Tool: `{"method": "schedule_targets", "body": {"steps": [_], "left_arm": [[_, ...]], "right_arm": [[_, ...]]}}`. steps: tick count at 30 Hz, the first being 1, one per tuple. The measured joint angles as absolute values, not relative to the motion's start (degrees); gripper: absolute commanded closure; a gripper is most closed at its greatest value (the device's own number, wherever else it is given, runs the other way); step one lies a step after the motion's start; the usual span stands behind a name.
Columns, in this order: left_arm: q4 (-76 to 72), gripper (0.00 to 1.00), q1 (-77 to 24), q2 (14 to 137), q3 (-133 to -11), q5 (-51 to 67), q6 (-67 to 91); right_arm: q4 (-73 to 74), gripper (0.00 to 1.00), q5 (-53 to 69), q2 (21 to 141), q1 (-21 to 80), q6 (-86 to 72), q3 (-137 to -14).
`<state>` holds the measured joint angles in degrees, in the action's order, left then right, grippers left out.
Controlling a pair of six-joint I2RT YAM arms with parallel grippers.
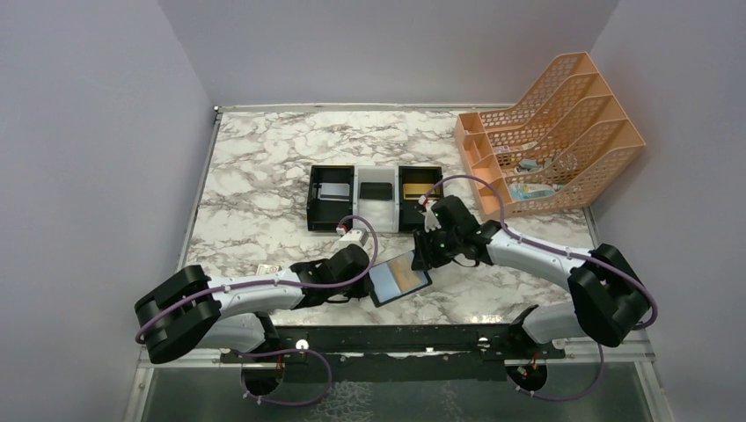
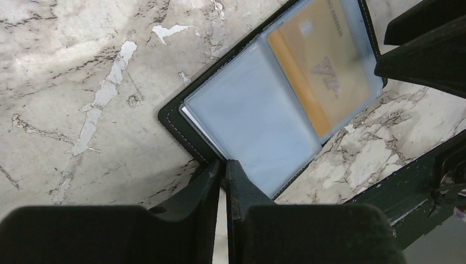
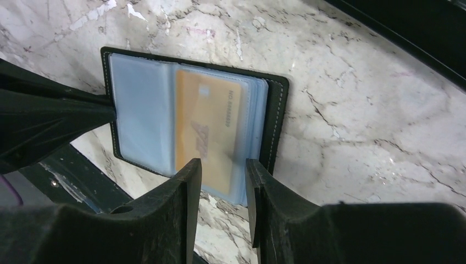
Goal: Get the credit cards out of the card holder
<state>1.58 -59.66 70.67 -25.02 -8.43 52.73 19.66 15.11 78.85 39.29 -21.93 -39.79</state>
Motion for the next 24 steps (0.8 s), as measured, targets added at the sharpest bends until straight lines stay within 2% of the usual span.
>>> {"method": "schedule_targets", "body": {"steps": [10, 18, 24], "left_arm": [[1.58, 0.87, -59.66, 70.65, -25.02, -8.43, 52.75], [1.58, 0.87, -59.66, 70.67, -25.02, -8.43, 52.75], [1.56, 0.87, -59.66, 70.67, -25.02, -8.43, 52.77]], "right_arm": [[15.57, 0.66, 17.32, 83.37, 39.31, -22.83, -39.05], [14.72, 0.76, 18.09, 83.61, 39.29, -22.7, -38.98], [15.42, 0.77, 18.2, 81.25, 39.42, -22.7, -38.94]]}}
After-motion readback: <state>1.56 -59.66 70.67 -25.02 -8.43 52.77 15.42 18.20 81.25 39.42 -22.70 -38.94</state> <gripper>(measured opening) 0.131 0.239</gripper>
